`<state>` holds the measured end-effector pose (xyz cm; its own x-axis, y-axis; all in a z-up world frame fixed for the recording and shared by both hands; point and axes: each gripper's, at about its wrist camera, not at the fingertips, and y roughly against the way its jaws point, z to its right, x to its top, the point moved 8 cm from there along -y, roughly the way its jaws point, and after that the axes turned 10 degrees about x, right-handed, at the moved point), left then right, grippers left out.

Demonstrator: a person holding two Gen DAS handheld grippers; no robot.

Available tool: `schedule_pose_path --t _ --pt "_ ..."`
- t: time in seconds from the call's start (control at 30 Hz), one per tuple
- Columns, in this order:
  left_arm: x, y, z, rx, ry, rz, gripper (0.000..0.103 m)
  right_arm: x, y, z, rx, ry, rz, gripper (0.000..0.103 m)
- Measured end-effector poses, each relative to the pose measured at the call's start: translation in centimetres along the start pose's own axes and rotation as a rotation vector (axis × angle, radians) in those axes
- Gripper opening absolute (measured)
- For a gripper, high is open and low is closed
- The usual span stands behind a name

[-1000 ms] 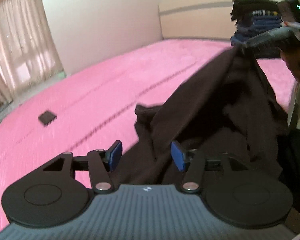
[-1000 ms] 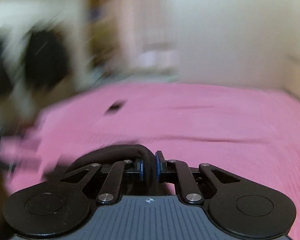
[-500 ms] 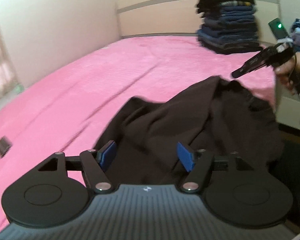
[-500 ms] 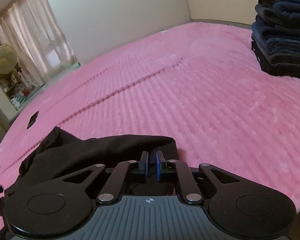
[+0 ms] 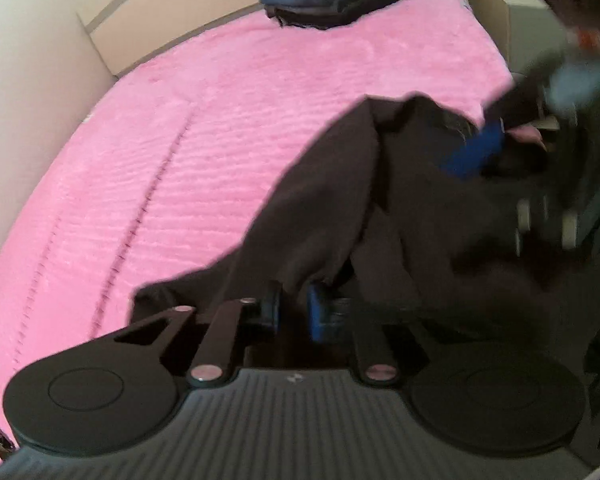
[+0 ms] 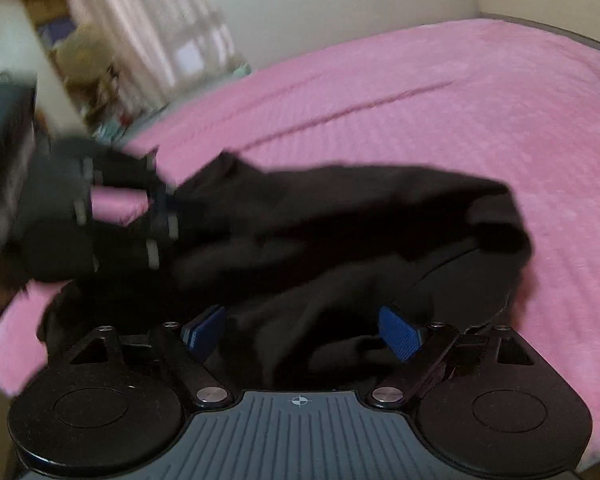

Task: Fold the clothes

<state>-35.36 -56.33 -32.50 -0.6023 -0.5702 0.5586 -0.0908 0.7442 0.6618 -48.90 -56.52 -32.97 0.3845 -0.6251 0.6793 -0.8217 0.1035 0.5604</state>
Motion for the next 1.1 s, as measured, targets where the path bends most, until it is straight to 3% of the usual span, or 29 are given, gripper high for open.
schedule_pose_path --t 0.03,0.2,0.4,0.63,0.77,0.83,0.9,1.1 --pt "0.3 0.4 -0.9 0.018 0.017 0.011 0.004 0.1 0.0 -0.1 0.009 -0.006 0.001 0.009" --pt "0.2 5.5 -12.0 0.246 0.226 0.073 0.003 1.4 3.6 -1.8 0.057 0.05 0.065 0.005" --pt "-4.9 12.9 -22.0 0.469 0.355 0.088 0.004 4.0 9.0 -4.3 0.053 0.187 0.166 0.001" --pt "-10.8 25.7 -28.1 0.769 0.412 0.083 0.004 11.4 12.5 -7.6 -0.079 0.408 0.349 0.001" --pt "-16.1 32.6 -32.2 0.935 0.474 0.002 0.004 14.7 14.9 -7.0 -0.201 0.448 0.473 0.001" --pt "-19.8 34.2 -33.3 0.968 0.524 -0.074 0.003 15.1 15.2 -5.6 -0.247 0.412 0.501 0.001" --pt "-24.1 33.9 -32.9 0.954 0.565 -0.17 0.003 14.5 14.4 -3.7 -0.275 0.358 0.492 0.001" --pt "-37.6 29.4 -26.1 0.822 0.619 -0.466 0.004 8.1 11.1 4.3 -0.388 0.223 0.323 0.001"
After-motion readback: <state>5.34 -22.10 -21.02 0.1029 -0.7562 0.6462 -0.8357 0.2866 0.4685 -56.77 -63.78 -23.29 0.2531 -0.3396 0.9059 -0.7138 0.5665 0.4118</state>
